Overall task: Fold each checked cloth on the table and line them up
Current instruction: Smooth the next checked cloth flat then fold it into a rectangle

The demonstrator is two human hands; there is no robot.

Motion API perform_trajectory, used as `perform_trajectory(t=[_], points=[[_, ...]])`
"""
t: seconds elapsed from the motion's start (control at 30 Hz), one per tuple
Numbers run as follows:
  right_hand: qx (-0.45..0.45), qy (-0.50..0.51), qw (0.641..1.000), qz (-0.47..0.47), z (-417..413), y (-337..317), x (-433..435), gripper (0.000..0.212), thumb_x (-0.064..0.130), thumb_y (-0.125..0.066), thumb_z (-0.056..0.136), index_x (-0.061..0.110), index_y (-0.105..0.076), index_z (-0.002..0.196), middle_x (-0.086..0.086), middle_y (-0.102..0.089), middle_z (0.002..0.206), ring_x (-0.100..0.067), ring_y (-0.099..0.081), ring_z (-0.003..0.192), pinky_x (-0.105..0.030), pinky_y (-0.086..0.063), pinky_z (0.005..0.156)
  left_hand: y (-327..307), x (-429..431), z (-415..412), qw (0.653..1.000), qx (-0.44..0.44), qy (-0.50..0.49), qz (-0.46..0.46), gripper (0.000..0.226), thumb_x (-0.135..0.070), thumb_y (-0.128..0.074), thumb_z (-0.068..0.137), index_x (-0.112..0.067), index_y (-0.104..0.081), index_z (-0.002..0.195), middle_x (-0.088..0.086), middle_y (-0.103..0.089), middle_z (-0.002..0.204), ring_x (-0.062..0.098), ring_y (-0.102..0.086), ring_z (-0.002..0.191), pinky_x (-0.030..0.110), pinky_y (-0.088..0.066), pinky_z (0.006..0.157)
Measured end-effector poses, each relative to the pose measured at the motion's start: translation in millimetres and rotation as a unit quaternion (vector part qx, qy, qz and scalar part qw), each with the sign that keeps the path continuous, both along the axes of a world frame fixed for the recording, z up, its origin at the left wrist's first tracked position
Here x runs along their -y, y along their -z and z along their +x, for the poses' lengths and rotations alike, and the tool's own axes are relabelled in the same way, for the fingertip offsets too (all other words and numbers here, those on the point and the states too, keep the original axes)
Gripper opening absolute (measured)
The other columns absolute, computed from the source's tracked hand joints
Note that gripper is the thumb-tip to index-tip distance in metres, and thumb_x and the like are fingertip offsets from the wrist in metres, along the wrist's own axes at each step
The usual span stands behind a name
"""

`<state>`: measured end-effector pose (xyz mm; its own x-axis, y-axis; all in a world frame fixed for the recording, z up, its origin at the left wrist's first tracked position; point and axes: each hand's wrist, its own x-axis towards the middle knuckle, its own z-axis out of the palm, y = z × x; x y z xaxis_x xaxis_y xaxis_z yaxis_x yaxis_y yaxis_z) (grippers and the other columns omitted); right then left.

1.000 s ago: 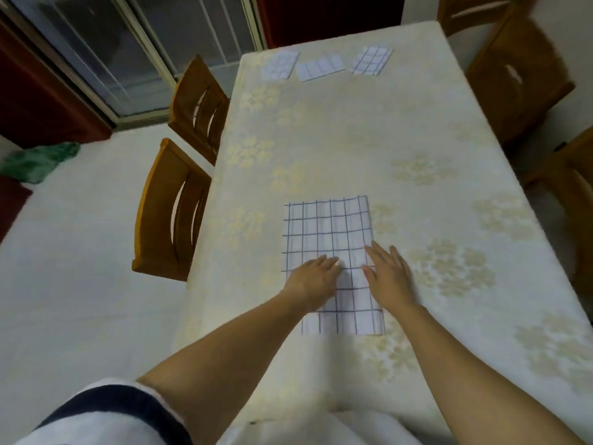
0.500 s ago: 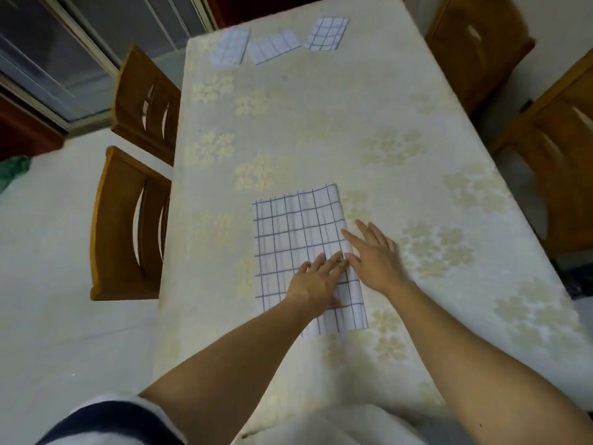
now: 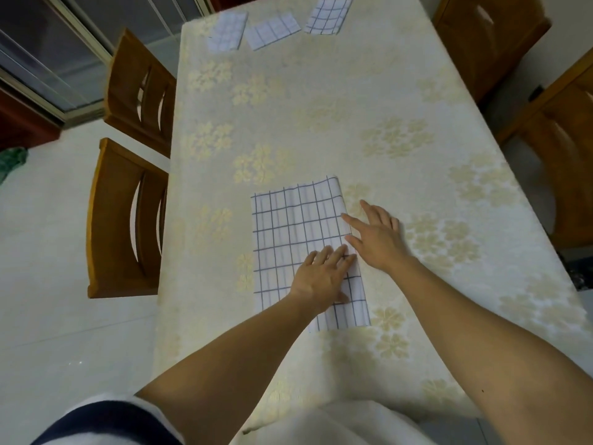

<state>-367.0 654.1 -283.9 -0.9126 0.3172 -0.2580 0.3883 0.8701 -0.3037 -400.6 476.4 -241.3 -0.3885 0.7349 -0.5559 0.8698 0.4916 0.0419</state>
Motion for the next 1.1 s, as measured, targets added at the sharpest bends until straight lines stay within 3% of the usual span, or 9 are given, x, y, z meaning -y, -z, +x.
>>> perform_trajectory(t=[0.3,0.6,0.9,1.1], points=[[0.037,-0.011,0.999,0.008,-37,-3,-19,0.058,0.062,-0.036,0.098,0.050,-0.018,0.152,0.003,0.003,0.166,-0.028,0.001,0.151,-0.048,-0.010,0.116,2,-4,-2,0.999,0.023,0.019,-0.016,0.091,-0.053,-0.051,0.099,-0.024,0.010,0.161,-0.006,0.019,0.167,0.021,0.017,0.154,0.040,0.006,0.125],[0.069,-0.011,0.997,0.012,-84,-9,-44,0.058,0.063,-0.033,0.099,0.054,-0.010,0.151,0.006,0.008,0.166,-0.035,0.005,0.150,-0.051,-0.009,0.115,5,-14,2,0.999,0.040,0.017,-0.020,0.094,-0.044,-0.062,0.096,-0.021,0.002,0.161,-0.001,0.014,0.169,0.022,0.009,0.155,0.038,0.000,0.124],[0.090,0.015,0.996,-0.018,-92,-13,-42,0.059,0.056,-0.037,0.100,0.054,-0.008,0.151,0.008,0.012,0.165,-0.032,0.011,0.150,-0.052,-0.006,0.115,5,-9,37,0.999,0.043,0.013,-0.019,0.080,-0.034,-0.051,0.104,-0.017,0.002,0.161,0.002,0.017,0.168,0.025,0.009,0.155,0.038,0.000,0.124],[0.099,0.024,0.995,-0.008,-96,-16,-37,0.061,0.050,-0.040,0.102,0.045,-0.011,0.155,0.001,0.005,0.166,-0.036,0.005,0.150,-0.051,-0.008,0.117,7,9,61,0.998,0.059,0.031,-0.008,0.074,-0.036,-0.041,0.107,-0.018,0.007,0.161,0.002,0.017,0.168,0.025,0.011,0.155,0.036,0.004,0.122]])
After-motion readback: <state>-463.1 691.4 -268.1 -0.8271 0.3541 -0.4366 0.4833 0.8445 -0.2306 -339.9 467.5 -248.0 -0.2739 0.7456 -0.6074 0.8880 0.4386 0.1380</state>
